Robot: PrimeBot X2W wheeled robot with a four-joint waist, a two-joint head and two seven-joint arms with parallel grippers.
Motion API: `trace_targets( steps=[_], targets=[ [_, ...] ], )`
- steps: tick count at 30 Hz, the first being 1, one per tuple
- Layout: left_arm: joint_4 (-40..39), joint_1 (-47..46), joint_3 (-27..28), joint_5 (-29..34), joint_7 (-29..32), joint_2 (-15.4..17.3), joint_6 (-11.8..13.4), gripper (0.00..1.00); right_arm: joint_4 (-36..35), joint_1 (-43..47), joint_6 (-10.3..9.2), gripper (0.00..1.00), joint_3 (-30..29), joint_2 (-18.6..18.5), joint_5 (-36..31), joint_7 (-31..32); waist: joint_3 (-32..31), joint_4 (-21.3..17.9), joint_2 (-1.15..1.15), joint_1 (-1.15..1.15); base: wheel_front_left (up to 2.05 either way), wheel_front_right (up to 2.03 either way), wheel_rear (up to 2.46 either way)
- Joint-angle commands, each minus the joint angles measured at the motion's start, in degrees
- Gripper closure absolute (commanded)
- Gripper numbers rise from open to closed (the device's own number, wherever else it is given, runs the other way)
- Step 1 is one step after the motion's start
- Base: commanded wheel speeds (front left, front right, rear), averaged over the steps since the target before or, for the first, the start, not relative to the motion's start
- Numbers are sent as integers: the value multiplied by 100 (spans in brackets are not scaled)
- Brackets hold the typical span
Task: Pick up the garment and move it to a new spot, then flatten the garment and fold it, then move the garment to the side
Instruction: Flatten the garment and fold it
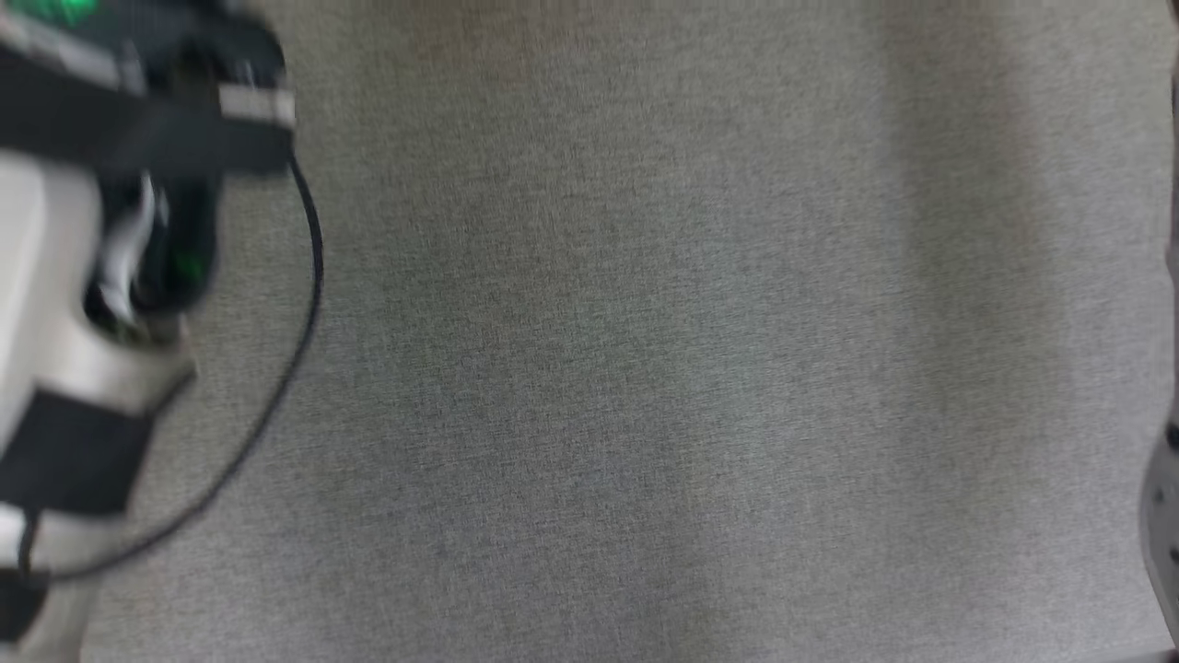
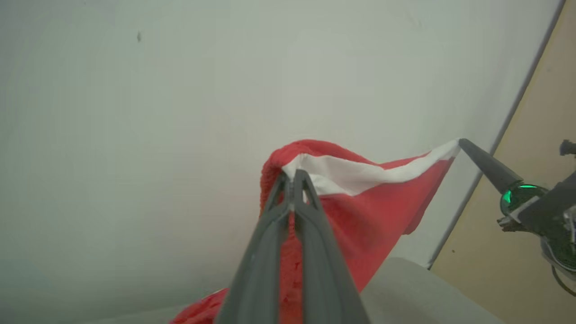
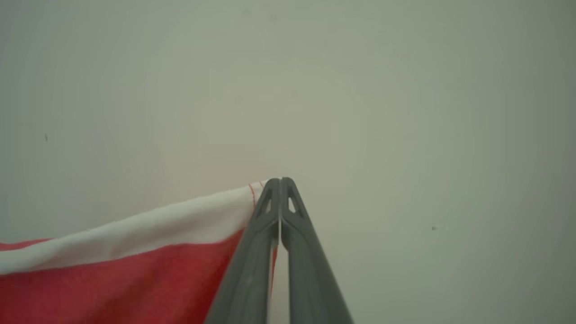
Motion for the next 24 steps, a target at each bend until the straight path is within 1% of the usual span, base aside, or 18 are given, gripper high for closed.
trace_targets(
  steps=[1,5,6,9,10,13,17,19,24],
  targets=[
    [-187,378,-26,-117,-47,100,-1,100,-126,309,-11,100,47,-124,125,31,-277,37,-2,0,0,0,0],
    [-635,1298,3,-232,-61,151,-3,100,-434,1027,-11,100,189,-372,325,249,-717,119,-2,0,0,0,0],
    [-731,1557,-16,-112,-56,191,-2,100,-525,1265,-11,100,264,-445,350,346,-849,138,-2,0,0,0,0],
    [-911,2359,-27,105,-58,152,-3,100,-862,2038,-11,100,413,-614,522,759,-1218,199,-2,0,0,0,0],
    [-911,2359,-27,105,-58,152,-3,100,-862,2038,-11,100,413,-614,522,759,-1218,199,-2,0,0,0,0],
    [-968,3146,-35,135,-59,-27,-3,100,-1255,2937,-11,100,450,-836,676,1334,-1600,262,-2,0,0,0,0],
    [-984,4042,-55,259,-60,-238,-3,100,-1954,4089,-11,100,260,-1033,842,2169,-2016,320,-2,0,0,0,0],
    [-974,4420,-24,222,-60,-412,-3,100,-2316,4619,-11,100,86,-1062,851,2560,-2195,347,-2,0,0,0,0],
    [-991,5160,-14,382,-60,-603,-4,100,-3289,5845,-11,100,-247,-1102,866,3641,-2469,381,-2,0,0,0,0]
  ],
)
